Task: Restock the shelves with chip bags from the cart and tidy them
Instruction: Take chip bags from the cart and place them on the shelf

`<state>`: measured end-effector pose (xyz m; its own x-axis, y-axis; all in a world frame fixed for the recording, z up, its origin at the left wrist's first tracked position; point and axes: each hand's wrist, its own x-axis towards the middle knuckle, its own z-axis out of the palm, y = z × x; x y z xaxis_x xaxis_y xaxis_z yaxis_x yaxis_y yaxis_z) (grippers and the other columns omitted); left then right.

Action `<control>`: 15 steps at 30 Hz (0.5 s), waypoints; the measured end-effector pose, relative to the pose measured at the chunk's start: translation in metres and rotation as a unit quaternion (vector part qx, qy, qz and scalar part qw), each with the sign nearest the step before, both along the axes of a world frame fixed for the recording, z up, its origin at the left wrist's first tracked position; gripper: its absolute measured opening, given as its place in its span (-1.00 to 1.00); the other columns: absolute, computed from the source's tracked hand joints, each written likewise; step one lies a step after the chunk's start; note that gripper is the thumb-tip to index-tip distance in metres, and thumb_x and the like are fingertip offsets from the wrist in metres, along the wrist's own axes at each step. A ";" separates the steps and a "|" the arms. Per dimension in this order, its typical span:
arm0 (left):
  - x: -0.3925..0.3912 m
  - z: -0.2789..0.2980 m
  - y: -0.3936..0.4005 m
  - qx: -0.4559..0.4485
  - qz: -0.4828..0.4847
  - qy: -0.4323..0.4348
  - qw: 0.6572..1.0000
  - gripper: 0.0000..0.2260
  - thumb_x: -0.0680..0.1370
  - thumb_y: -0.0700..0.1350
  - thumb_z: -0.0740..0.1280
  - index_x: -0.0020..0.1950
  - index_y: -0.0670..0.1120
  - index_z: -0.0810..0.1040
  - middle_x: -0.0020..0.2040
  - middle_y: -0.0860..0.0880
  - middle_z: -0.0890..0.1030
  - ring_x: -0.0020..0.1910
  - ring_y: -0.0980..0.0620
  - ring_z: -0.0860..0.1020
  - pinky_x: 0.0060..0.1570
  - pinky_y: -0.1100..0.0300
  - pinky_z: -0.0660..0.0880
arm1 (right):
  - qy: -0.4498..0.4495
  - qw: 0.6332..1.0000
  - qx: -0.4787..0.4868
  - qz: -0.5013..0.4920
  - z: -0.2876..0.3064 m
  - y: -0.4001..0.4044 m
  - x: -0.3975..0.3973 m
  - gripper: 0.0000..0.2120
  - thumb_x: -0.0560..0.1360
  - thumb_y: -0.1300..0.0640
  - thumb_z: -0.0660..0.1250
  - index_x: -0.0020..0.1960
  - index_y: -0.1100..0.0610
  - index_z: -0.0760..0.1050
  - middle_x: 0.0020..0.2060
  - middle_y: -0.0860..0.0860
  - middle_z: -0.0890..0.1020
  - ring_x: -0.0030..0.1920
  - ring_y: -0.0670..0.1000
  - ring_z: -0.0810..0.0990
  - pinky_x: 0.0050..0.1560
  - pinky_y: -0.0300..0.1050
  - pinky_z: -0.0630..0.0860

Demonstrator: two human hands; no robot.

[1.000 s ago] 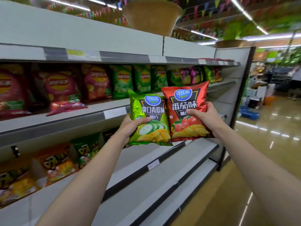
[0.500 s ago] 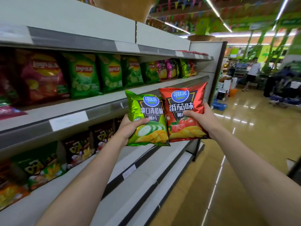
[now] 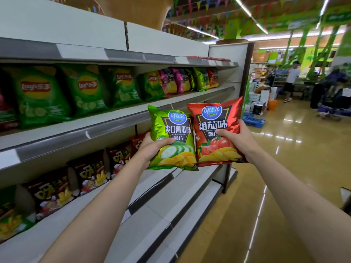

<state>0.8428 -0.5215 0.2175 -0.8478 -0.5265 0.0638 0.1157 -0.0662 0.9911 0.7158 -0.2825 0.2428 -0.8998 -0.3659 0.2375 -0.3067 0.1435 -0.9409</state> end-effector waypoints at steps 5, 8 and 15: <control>-0.045 0.009 0.031 -0.007 0.046 0.009 0.999 -0.17 0.06 -0.02 0.63 0.28 -0.11 0.43 0.10 -0.11 0.65 -0.01 -0.09 0.67 0.01 -0.02 0.61 | 0.017 0.998 -0.012 0.051 0.020 0.021 -0.053 -0.49 0.39 0.06 0.52 0.21 0.03 0.33 0.00 -0.06 0.61 -0.08 -0.04 0.65 -0.05 -0.09 0.58; -0.073 0.013 0.051 0.001 0.060 0.018 0.998 -0.16 0.06 -0.02 0.63 0.29 -0.12 0.41 0.10 -0.13 0.65 -0.01 -0.09 0.67 0.00 -0.02 0.61 | 0.018 0.998 -0.007 0.062 0.028 0.042 -0.088 -0.45 0.39 0.04 0.51 0.24 0.05 0.29 -0.04 -0.08 0.59 -0.08 -0.03 0.64 0.00 -0.04 0.58; -0.129 0.018 0.093 -0.023 0.075 0.013 0.997 -0.08 -0.02 0.05 0.63 0.28 -0.12 0.40 0.10 -0.11 0.64 0.00 -0.08 0.66 0.06 -0.08 0.59 | 0.005 0.997 -0.004 0.075 0.026 0.084 -0.151 -0.44 0.38 0.03 0.51 0.24 0.06 0.29 -0.04 -0.07 0.58 -0.11 -0.04 0.64 -0.08 -0.09 0.59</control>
<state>0.7141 -0.4285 0.2357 -0.7580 -0.6426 0.1117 0.1466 -0.0011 0.9892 0.5643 -0.1982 0.2686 -0.8331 -0.4934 0.2501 -0.3339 0.0880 -0.9385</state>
